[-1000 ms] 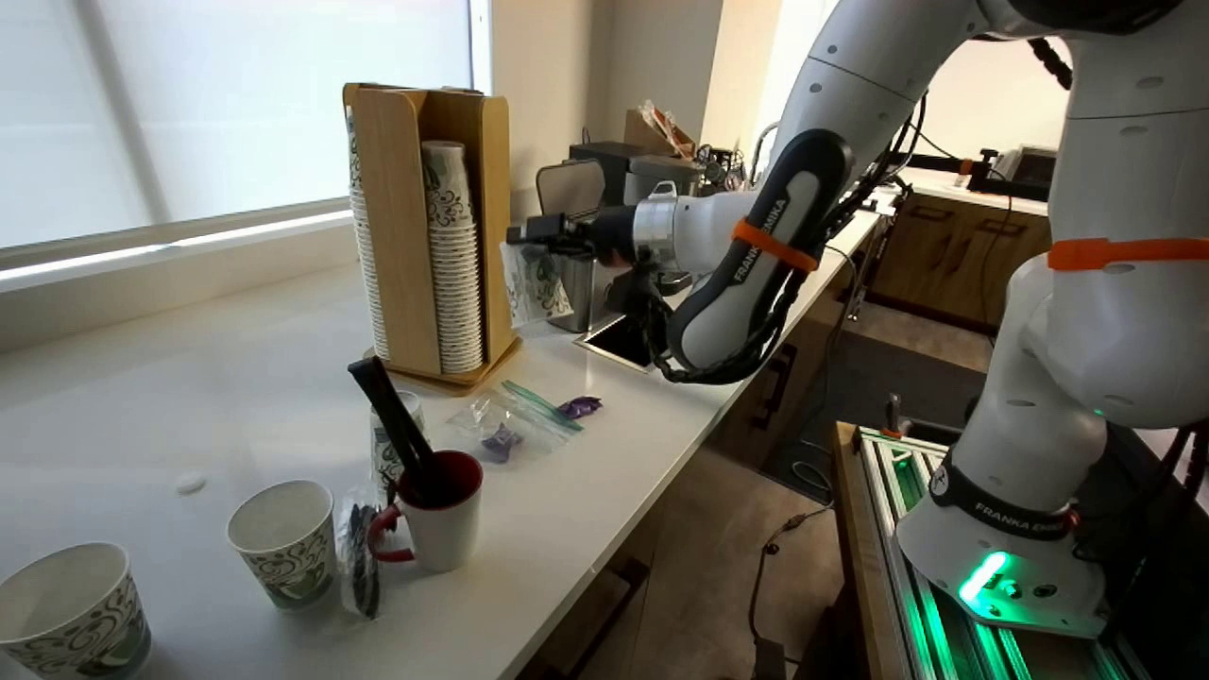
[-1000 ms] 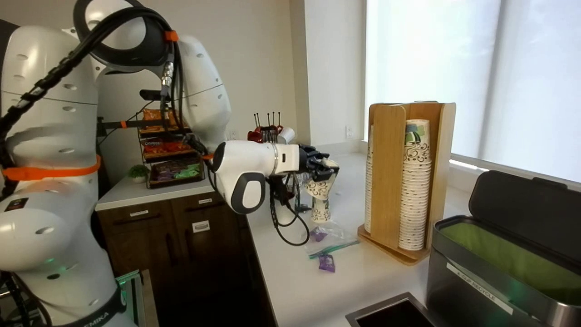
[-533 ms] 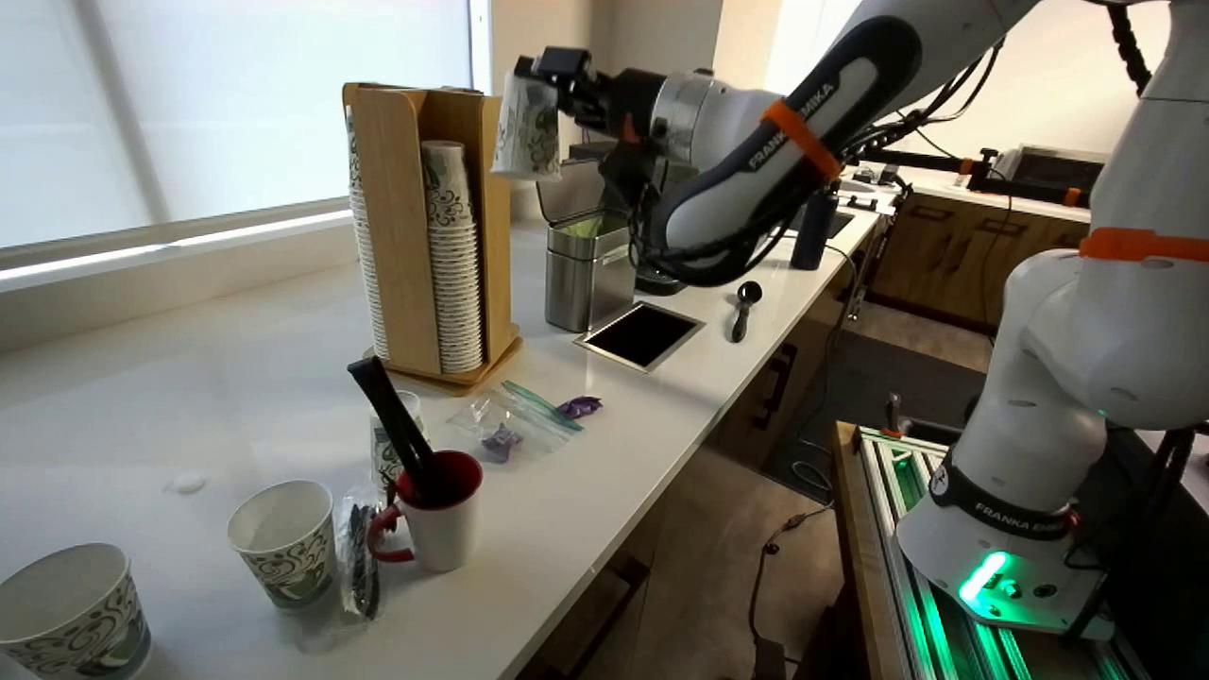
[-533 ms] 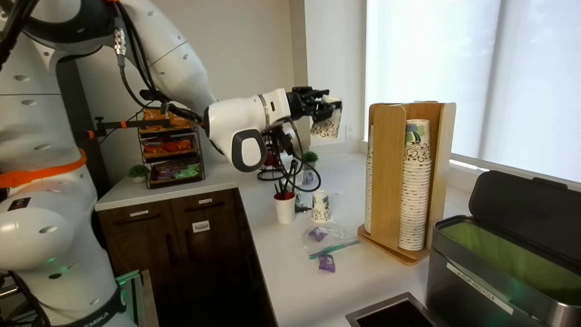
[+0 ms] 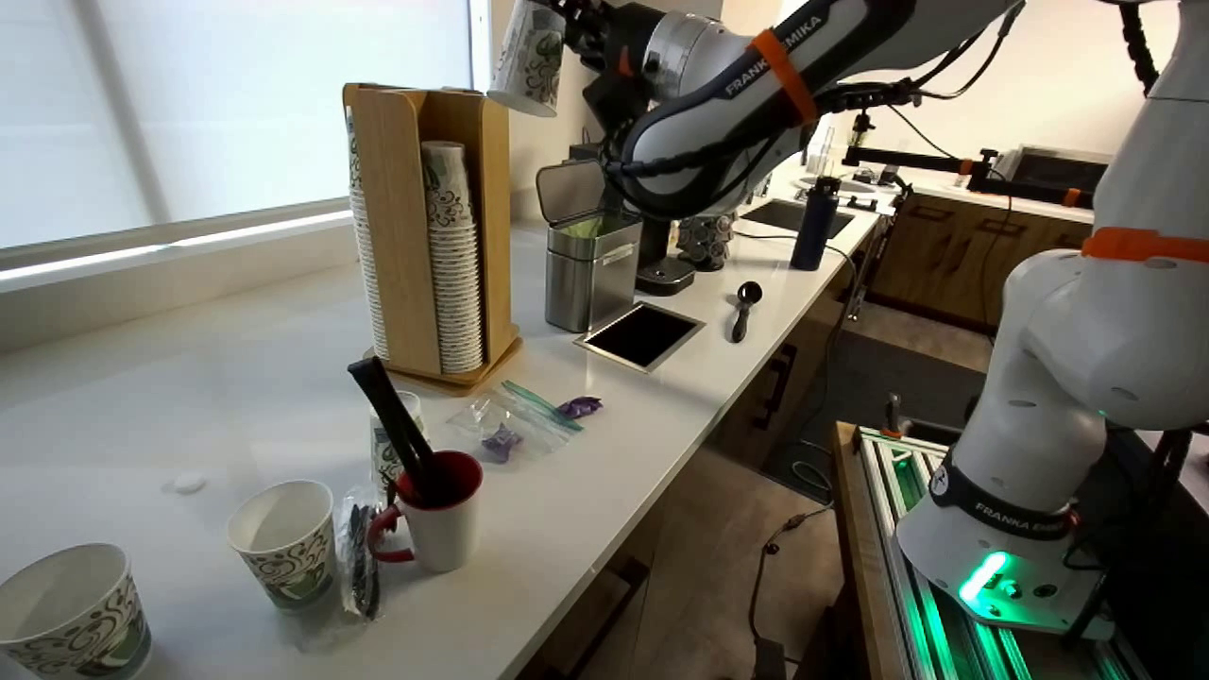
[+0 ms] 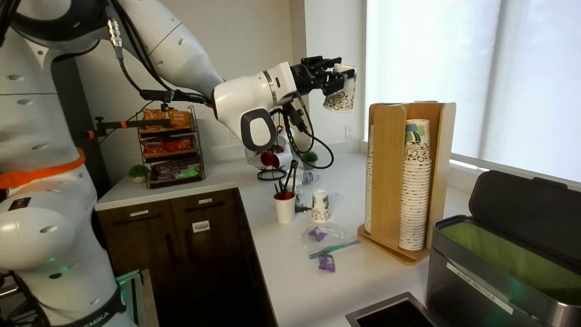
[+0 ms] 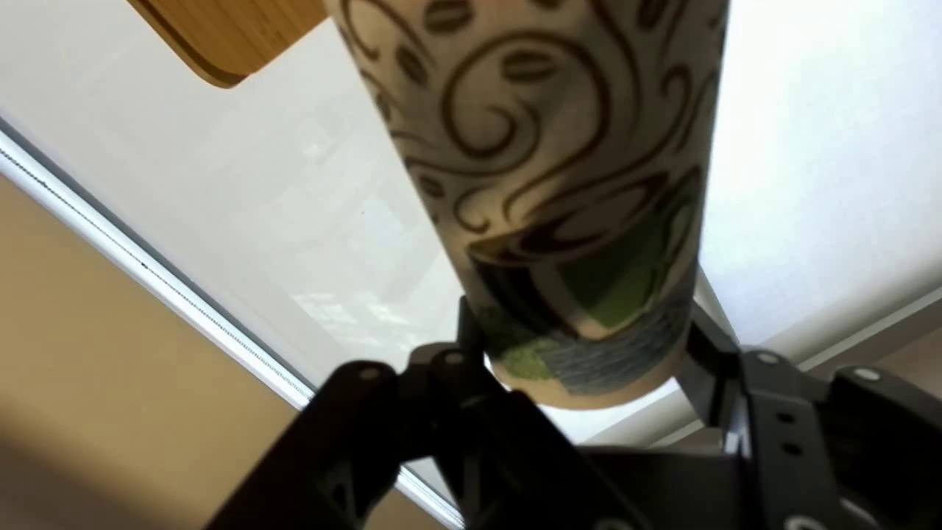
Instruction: Pick up the coffee cup on the right and place it on top of the stacked cups on the right.
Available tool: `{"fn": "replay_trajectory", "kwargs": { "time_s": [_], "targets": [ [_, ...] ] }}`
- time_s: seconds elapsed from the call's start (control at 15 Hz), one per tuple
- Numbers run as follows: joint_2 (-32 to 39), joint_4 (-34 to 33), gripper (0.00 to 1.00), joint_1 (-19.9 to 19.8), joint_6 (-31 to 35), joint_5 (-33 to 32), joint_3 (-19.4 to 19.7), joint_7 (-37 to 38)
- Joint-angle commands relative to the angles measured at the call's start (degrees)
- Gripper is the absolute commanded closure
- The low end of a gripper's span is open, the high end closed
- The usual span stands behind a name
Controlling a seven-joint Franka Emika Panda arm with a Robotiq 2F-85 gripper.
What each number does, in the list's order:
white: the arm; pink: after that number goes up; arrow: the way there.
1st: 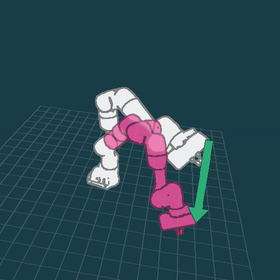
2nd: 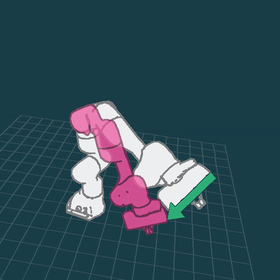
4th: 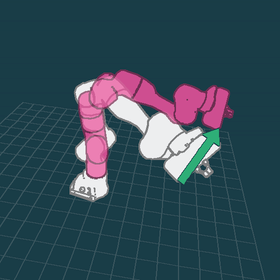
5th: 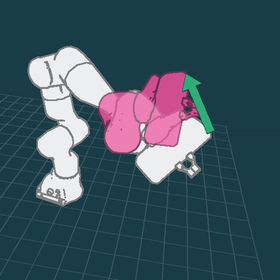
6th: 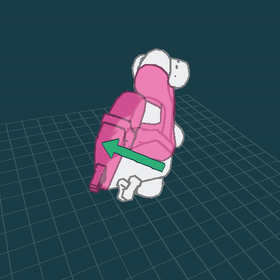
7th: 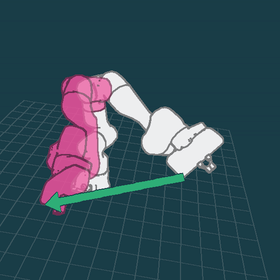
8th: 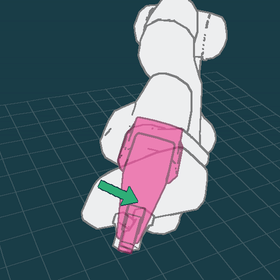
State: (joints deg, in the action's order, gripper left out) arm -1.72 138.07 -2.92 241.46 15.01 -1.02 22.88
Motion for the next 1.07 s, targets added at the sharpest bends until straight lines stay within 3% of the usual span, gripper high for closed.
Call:
{"fn": "replay_trajectory", "kwargs": {
  "time_s": [0.0, 0.2, 0.6, 0.67, 0.73, 0.87, 0.93, 1.0],
  "targets": [
    [2.42, -6.18, 0.62, 0.99, 1.24, 0.68, 0.66, -1.56],
    [5.74, -12.74, 0.62, 1.66, 1.79, 2.35, 0.04, -5.90],
    [15.85, -26.35, 0.62, 3.86, 1.90, 13.07, 0.08, -22.37],
    [11.31, -20.86, 0.62, 2.71, -0.10, 8.80, 0.19, -17.38],
    [12.56, -22.12, 0.37, 2.84, -0.05, 9.17, 0.16, -17.96],
    [12.76, -22.23, 0.37, 2.76, -0.11, 8.99, 0.25, -17.70],
    [12.57, -22.19, 0.62, 2.73, -0.11, 8.99, 0.29, -17.70],
    [13.10, -22.84, 0.62, 2.80, 0.01, 8.64, 0.24, -17.47]
  ]
}}
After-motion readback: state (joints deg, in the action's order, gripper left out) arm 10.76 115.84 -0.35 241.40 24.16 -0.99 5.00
